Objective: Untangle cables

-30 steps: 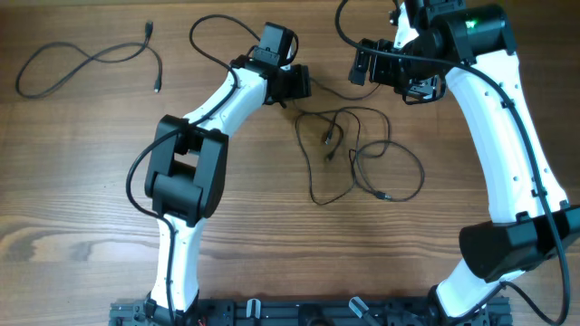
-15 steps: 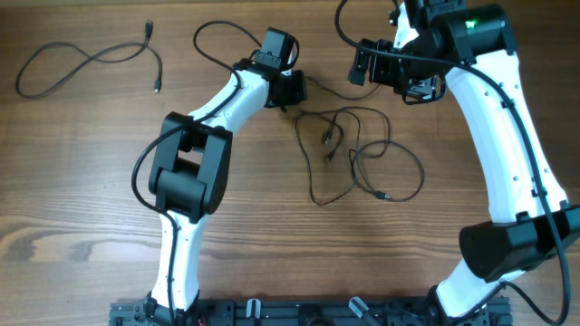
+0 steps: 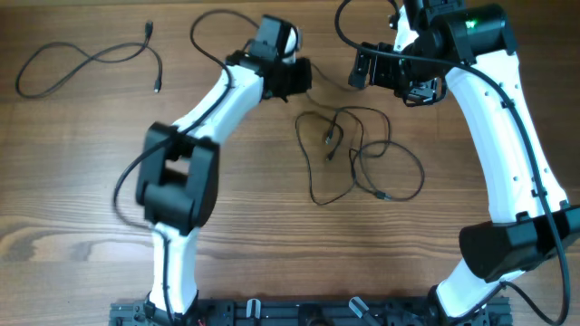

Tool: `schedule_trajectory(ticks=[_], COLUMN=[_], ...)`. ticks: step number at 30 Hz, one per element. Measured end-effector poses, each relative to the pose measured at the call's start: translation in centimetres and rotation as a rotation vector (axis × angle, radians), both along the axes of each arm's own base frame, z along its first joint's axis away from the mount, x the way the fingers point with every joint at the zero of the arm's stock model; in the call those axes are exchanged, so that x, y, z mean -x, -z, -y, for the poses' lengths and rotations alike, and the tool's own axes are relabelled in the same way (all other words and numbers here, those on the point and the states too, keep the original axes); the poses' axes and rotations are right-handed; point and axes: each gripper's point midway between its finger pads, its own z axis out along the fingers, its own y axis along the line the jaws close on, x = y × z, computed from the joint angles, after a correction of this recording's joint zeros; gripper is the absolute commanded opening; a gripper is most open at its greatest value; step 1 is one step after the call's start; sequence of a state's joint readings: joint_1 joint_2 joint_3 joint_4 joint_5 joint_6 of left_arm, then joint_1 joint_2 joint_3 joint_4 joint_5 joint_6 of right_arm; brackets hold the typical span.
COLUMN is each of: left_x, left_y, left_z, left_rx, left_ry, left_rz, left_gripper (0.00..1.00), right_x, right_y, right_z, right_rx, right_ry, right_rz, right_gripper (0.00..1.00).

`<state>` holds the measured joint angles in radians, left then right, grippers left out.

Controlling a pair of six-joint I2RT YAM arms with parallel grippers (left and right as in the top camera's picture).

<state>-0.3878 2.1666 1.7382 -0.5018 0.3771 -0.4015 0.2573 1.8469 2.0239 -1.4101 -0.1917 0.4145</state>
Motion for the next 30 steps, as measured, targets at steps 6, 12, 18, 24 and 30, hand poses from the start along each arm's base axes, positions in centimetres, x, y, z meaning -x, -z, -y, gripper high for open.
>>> schedule_trajectory(ticks=[6, 12, 18, 24, 30], left_x=[2.0, 5.1, 7.8, 10.4, 11.5], left_y=[-13.3, -22.6, -28.7, -34.7, -37.2], left_z=[0.6, 0.0, -1.0, -3.7, -5.7], left_rx=[0.162, 0.280, 0.348, 0.414, 0.483], left_ry=[0.048, 0.048, 0.044, 0.002, -0.072], left_rz=[0.190, 0.306, 0.407, 0.518, 0.519], left_gripper=[0.04, 0.04, 0.04, 0.04, 0.04], right_x=[0.2, 0.4, 1.0, 2.2, 3.7], right_y=[0.0, 0.1, 0.3, 0.5, -0.7], right_z=[0.0, 0.0, 0.1, -0.2, -3.6], right_rx=[-0.001, 0.001, 0.008, -0.001, -0.158], right_ry=[-0.002, -0.003, -0.003, -0.081, -0.383], right_rz=[-0.007, -0.016, -0.044, -0.073, -0.031], right_gripper=[1.00, 1.00, 1.00, 1.00, 1.00])
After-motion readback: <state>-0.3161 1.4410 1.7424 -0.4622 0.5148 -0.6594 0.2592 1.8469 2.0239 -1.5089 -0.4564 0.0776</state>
